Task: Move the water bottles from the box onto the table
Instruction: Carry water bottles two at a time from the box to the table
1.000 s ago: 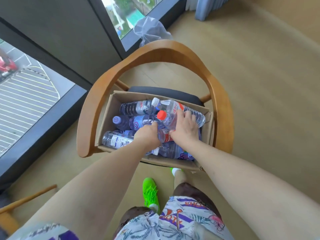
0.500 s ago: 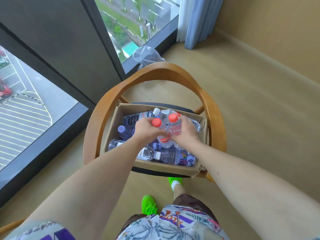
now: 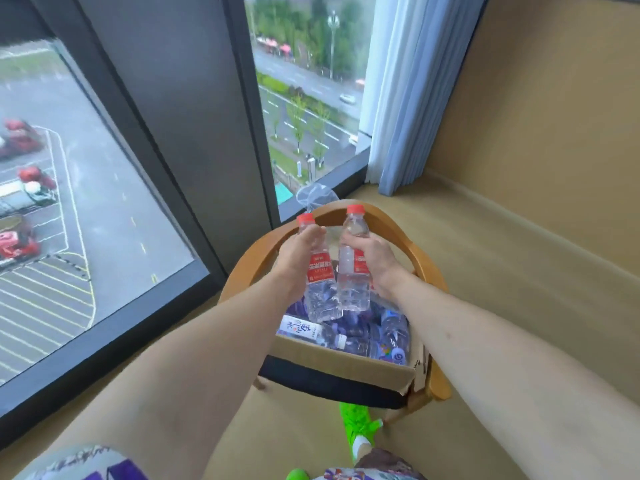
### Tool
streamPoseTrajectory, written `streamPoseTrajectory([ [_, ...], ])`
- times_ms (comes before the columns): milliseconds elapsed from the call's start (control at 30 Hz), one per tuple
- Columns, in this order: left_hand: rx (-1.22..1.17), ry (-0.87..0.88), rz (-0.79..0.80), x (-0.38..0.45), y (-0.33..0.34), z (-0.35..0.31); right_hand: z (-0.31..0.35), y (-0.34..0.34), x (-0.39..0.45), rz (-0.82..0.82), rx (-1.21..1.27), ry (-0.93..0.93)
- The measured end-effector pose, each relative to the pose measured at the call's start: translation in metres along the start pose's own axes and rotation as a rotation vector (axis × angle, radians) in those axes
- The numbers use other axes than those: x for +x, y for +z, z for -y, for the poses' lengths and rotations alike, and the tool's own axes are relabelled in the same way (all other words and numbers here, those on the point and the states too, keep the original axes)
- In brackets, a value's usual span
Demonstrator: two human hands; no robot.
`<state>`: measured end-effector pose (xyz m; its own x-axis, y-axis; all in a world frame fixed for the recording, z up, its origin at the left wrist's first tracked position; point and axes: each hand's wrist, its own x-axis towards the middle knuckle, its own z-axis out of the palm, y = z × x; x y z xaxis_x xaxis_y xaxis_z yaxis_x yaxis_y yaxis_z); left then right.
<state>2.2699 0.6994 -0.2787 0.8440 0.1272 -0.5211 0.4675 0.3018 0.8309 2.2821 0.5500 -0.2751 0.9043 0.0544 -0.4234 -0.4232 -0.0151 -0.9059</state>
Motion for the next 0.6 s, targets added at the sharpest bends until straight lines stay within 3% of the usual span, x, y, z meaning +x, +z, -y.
streamPoseTrajectory([
  [133,0.034,0.079,-0.119,-0.032,-0.032,-0.045,0.031,0.035,-0.02,0.076,0.138,0.045],
  [333,0.12,0.221,-0.332,-0.069,-0.081,-0.096,0.076,0.092,-0.038,0.297,-0.022,-0.029],
  [600,0.023,0.309,-0.587,-0.124,-0.122,-0.116,0.107,0.156,-0.05,0.595,-0.184,-0.15],
])
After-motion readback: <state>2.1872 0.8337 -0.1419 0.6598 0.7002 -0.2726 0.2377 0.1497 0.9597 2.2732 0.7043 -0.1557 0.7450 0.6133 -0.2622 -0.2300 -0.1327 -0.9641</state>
